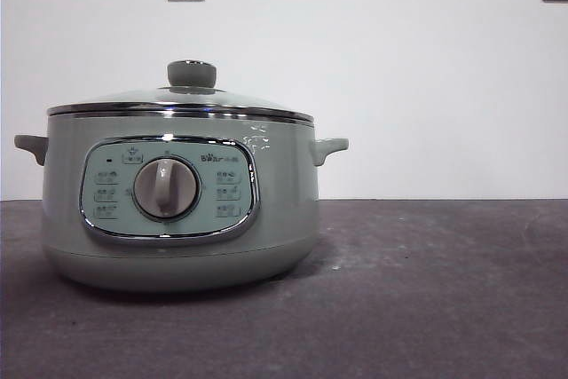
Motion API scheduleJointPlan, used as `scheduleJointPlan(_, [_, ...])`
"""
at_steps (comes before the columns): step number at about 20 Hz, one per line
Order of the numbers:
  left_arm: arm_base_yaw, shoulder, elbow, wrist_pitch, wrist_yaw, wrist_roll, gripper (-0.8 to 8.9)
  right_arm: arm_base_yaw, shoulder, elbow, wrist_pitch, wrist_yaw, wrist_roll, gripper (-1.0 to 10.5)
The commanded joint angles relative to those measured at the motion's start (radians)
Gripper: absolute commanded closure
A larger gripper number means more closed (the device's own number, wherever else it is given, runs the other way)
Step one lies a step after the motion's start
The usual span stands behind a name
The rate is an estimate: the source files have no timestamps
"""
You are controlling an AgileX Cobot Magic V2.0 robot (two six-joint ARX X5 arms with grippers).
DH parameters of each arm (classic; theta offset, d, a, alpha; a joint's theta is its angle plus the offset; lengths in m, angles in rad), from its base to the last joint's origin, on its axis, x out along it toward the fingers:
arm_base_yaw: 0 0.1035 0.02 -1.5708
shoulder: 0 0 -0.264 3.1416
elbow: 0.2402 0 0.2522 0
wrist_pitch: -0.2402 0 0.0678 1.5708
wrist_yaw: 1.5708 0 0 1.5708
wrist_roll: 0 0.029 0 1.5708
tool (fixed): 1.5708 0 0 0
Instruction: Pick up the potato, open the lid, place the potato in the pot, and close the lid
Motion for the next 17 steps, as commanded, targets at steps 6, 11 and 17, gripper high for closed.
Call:
scheduleJointPlan(6, [-0.013,-0.141,-0.008,-0.137,-0.008,0.019,8.22,0.000,-0.231,-0.470,0.406,0.033,0.006,9.6])
scheduleJointPlan(11, [-0.066,-0.266,-0.140,-0.098,-0.113,0.056,8.22,0.000,-0.372,-0.756,0.660,0.035,0.015,9.6])
scheduleJointPlan(17, [-0.097,-0.415,-0.303,-0.081,-0.134,0.024,8.22,-0.001,-0.451,-0.890,0.703,0.063,0.032,9.6])
